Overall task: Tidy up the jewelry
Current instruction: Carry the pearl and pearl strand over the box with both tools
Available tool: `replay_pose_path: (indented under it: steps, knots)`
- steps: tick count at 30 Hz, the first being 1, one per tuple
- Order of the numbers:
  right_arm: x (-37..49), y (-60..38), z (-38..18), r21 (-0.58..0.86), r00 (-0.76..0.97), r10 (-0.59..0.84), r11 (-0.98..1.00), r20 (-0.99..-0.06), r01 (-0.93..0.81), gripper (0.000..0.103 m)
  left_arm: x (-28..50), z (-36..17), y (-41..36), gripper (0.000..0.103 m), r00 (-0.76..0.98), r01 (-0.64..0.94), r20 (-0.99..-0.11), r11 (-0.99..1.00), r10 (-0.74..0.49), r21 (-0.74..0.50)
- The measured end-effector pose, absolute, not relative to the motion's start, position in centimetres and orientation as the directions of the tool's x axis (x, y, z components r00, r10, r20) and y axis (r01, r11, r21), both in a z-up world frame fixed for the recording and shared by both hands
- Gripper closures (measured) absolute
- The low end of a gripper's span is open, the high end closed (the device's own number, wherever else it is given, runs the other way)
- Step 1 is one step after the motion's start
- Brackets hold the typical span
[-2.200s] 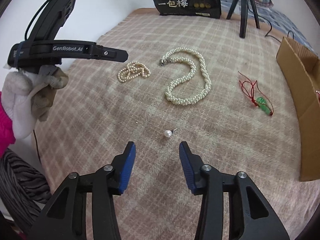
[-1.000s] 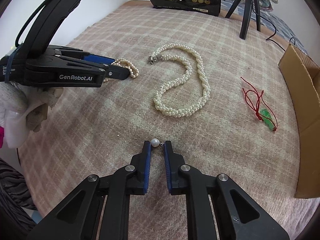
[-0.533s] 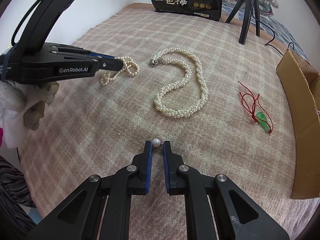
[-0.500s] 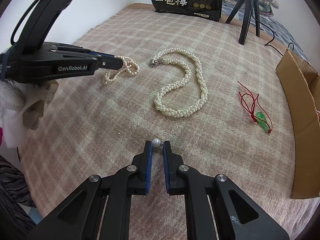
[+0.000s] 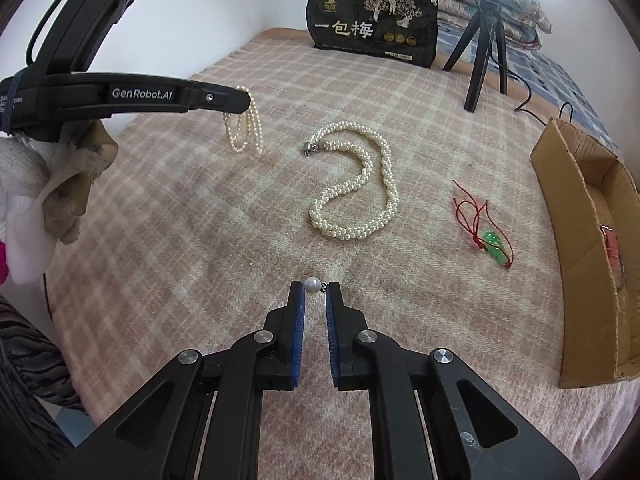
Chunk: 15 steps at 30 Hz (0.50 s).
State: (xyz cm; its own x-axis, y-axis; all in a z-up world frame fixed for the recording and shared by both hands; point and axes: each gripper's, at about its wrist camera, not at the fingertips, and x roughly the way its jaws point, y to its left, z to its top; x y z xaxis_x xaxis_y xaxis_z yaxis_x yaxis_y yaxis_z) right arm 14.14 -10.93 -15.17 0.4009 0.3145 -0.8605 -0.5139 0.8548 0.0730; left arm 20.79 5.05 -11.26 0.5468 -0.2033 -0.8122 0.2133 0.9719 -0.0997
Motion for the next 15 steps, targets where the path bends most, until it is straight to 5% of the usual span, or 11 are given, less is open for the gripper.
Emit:
replay_pose_path:
  steps: [15]
  knots:
    - [12.7, -15.3, -11.5, 0.068, 0.481, 0.31, 0.887, -0.82, -0.456, 0.094, 20.3, -7.4, 1.1, 0.099, 0.583, 0.28, -0.761, 0.95, -0.285, -0.141]
